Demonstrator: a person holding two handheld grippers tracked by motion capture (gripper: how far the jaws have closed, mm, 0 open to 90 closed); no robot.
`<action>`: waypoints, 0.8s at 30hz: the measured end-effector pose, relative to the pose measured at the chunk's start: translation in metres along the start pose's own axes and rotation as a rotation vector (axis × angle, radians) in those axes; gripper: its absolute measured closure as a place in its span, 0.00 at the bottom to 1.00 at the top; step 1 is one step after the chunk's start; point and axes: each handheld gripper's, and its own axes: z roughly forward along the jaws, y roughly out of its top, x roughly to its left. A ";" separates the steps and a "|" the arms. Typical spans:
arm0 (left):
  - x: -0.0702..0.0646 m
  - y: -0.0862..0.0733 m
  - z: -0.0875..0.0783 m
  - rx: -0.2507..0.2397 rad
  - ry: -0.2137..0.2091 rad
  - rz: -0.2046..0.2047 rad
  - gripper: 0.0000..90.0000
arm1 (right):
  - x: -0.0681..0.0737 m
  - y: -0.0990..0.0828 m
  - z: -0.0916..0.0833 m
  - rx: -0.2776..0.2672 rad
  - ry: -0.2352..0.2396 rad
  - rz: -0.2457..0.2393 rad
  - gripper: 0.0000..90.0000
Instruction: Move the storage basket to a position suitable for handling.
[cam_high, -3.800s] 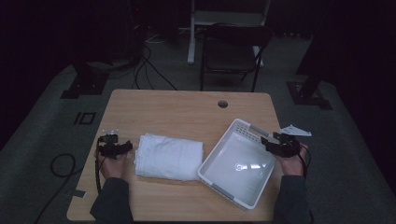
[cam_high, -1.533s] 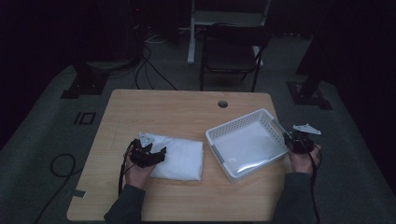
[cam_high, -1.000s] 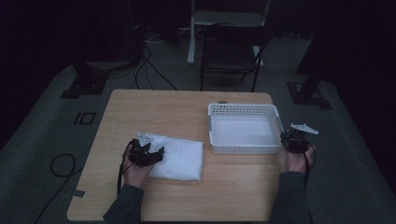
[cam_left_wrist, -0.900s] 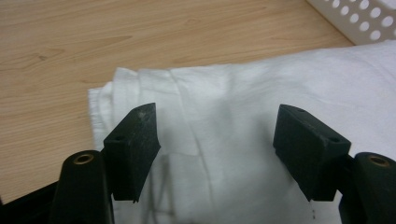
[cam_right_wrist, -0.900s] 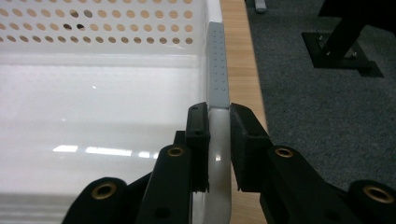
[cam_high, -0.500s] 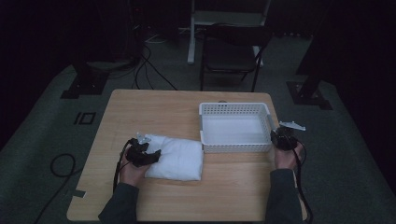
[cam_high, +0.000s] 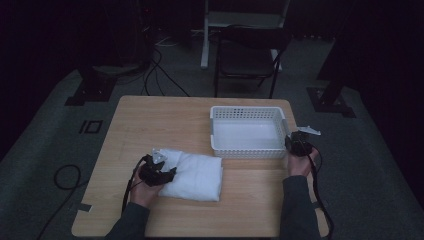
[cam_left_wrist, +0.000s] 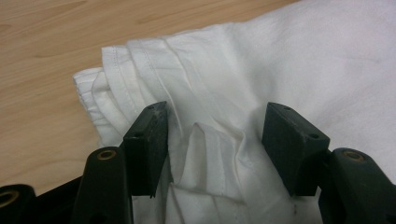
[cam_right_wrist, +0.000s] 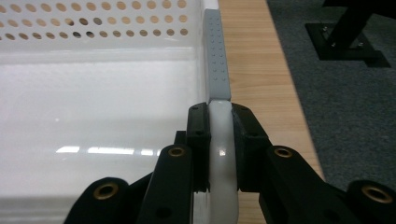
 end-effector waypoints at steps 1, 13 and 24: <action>-0.009 0.000 0.000 -0.004 0.010 -0.016 0.45 | 0.004 0.000 0.000 0.000 0.010 0.001 0.88; -0.039 0.006 0.003 -0.018 -0.010 -0.023 0.44 | 0.076 0.007 0.007 0.019 0.252 -0.159 0.75; -0.019 0.016 -0.022 -0.114 -0.029 -0.046 0.42 | 0.113 0.006 0.002 0.010 0.390 -0.254 0.59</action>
